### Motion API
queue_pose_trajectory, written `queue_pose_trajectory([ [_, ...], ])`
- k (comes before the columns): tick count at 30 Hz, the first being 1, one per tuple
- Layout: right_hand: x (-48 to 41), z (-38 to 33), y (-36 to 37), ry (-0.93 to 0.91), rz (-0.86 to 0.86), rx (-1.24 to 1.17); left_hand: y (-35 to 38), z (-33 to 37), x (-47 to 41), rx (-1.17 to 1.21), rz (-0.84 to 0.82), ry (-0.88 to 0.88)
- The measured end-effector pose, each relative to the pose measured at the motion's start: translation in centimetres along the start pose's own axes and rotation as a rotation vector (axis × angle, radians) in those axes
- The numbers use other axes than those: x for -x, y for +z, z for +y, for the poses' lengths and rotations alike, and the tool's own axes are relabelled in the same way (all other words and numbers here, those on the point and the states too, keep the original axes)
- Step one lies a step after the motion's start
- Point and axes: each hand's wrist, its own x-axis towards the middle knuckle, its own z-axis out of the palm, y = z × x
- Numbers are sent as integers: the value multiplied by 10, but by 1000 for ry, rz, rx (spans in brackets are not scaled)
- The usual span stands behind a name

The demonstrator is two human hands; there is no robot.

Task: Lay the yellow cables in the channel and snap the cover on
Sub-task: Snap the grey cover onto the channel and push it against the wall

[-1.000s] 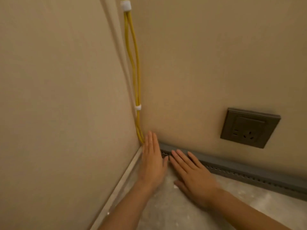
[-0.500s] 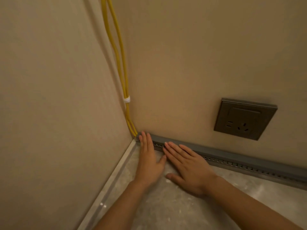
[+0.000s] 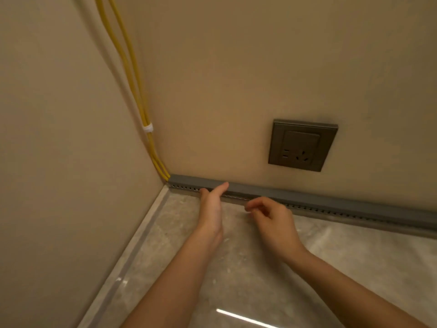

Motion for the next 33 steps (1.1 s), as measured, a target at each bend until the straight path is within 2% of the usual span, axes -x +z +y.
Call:
queue_pose_trajectory([
  [2,7,4,-4,432,-129,-400,-1,1,-2,-53,-6,-25],
  [3,8,3,-7,578,-173,-558,-3,1,-3,-77,-20,-33],
  [4,6,4,-11,640,-188,-627,-4,1,-4,-95,-29,-35],
  [15,-22,-5,-17,710,65,-815,-3,4,-7,-152,35,-28],
  [17,-24,-7,-14,715,102,-823,-4,1,-4,-220,135,27],
  [20,-27,-7,-12,725,95,-695,-2,-10,3,-322,333,146],
  [21,-28,-6,-13,727,84,-664,2,-15,7,-353,345,159],
  [27,-22,6,-33,704,-83,-667,45,-26,17,-361,-80,-86],
  [30,-8,22,-52,678,-129,-671,57,-26,11,-337,-65,-101],
  [33,11,41,-83,690,-65,-722,58,-32,5,-317,-3,-34],
])
